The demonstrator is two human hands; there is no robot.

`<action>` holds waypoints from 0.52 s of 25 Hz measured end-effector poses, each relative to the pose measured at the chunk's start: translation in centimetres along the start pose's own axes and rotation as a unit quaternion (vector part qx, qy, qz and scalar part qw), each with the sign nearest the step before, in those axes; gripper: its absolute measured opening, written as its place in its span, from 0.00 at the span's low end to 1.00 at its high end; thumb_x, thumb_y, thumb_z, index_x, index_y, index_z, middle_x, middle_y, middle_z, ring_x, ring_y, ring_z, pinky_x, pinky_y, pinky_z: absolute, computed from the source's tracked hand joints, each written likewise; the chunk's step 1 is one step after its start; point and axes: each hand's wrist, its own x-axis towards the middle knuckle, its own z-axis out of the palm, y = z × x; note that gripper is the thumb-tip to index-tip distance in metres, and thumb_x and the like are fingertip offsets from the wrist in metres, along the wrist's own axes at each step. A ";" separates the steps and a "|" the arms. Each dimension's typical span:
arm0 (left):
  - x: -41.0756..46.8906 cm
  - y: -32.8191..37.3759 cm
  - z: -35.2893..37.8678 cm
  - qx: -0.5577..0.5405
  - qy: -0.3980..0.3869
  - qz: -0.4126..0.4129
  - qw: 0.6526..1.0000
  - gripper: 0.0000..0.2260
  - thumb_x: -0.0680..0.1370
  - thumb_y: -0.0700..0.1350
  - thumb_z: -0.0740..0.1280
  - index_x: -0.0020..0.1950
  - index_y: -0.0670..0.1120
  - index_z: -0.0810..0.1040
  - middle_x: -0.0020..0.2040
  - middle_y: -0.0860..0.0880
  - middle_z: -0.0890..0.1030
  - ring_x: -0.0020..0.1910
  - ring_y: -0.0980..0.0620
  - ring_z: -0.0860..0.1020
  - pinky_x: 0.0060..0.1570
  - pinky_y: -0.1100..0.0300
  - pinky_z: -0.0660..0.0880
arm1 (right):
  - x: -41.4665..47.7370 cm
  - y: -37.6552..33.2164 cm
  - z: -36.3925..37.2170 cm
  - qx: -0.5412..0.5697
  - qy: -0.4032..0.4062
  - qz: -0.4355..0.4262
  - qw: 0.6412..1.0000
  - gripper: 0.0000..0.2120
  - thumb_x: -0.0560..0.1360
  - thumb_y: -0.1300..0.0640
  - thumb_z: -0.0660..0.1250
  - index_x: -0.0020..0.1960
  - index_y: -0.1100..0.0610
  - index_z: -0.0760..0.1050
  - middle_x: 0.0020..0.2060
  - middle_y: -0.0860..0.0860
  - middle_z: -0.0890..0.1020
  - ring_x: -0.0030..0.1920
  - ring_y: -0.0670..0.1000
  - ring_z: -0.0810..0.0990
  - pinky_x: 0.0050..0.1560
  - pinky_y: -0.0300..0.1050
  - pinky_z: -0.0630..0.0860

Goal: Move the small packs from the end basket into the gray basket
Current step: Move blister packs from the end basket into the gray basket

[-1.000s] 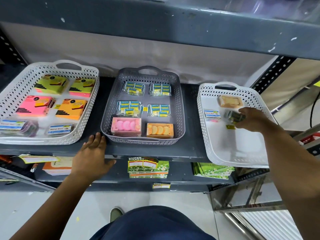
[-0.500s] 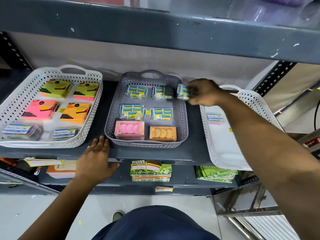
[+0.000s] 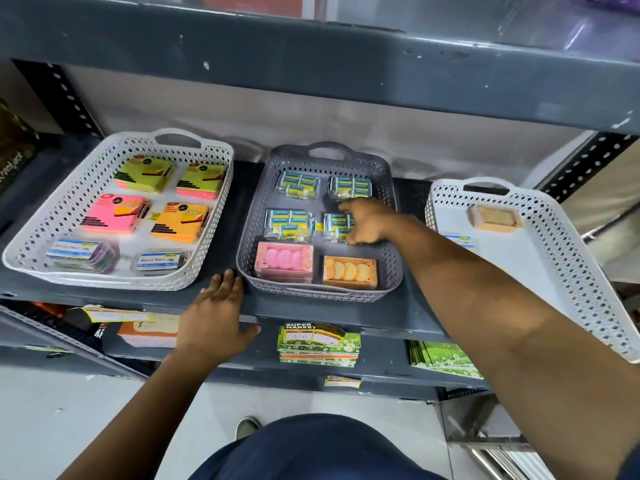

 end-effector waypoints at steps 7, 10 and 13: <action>0.0 -0.2 0.2 0.009 0.003 0.004 1.000 0.43 0.69 0.62 0.68 0.76 0.46 0.54 0.77 0.46 0.57 0.76 0.44 0.55 0.70 0.48 0.63 | -0.2 -0.5 -0.2 -0.126 -0.008 0.000 0.992 0.35 0.64 0.51 0.76 0.67 0.58 0.69 0.61 0.57 0.77 0.56 0.58 0.77 0.57 0.52 0.76; 0.0 -0.1 0.2 0.010 0.004 0.005 1.000 0.43 0.69 0.62 0.69 0.75 0.46 0.54 0.77 0.45 0.57 0.76 0.44 0.55 0.70 0.48 0.62 | -0.2 -0.6 -0.2 -0.144 -0.012 0.002 0.990 0.36 0.62 0.51 0.78 0.66 0.58 0.69 0.59 0.56 0.78 0.55 0.58 0.78 0.56 0.52 0.77; 0.0 -0.1 0.2 0.010 0.003 0.005 1.000 0.43 0.69 0.62 0.68 0.75 0.45 0.54 0.77 0.45 0.57 0.76 0.44 0.55 0.71 0.49 0.61 | -0.2 -0.6 -0.1 -0.147 -0.018 0.007 0.989 0.34 0.62 0.53 0.77 0.65 0.57 0.69 0.56 0.56 0.79 0.51 0.57 0.79 0.54 0.52 0.78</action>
